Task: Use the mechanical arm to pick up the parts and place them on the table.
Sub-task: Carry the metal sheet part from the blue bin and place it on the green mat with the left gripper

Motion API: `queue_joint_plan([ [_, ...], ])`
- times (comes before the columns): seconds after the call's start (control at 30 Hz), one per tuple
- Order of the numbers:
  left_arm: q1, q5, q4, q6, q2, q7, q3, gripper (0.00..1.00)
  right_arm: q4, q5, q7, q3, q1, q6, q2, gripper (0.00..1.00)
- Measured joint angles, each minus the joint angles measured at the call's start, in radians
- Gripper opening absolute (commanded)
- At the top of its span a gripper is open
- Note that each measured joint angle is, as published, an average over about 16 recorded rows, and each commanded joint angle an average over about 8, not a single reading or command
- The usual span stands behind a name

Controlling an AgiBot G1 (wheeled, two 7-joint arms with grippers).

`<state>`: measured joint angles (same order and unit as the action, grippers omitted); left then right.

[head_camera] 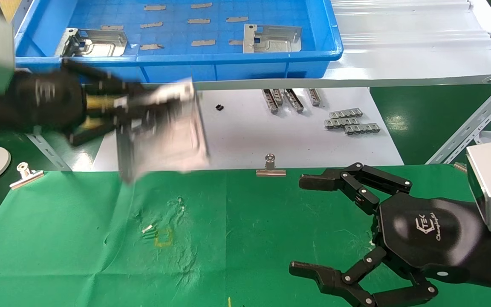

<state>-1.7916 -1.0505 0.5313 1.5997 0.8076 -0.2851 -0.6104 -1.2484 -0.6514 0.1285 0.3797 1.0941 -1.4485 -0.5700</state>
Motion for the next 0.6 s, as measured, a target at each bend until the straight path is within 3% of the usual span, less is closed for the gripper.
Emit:
queue_joint_plan([
  [0.23, 0.104, -0.009, 0.051, -0.032, -0.029, -0.106, -0.117, 0.00, 0.000, 0.000, 0.000, 0.000, 0.000, 0.000, 0.000, 1.00],
  [0.6, 0.122, -0.138, -0.151, -0.094, 0.074, -0.319, -0.216, 0.00, 0.000, 0.000, 0.000, 0.000, 0.000, 0.000, 0.000, 1.00],
])
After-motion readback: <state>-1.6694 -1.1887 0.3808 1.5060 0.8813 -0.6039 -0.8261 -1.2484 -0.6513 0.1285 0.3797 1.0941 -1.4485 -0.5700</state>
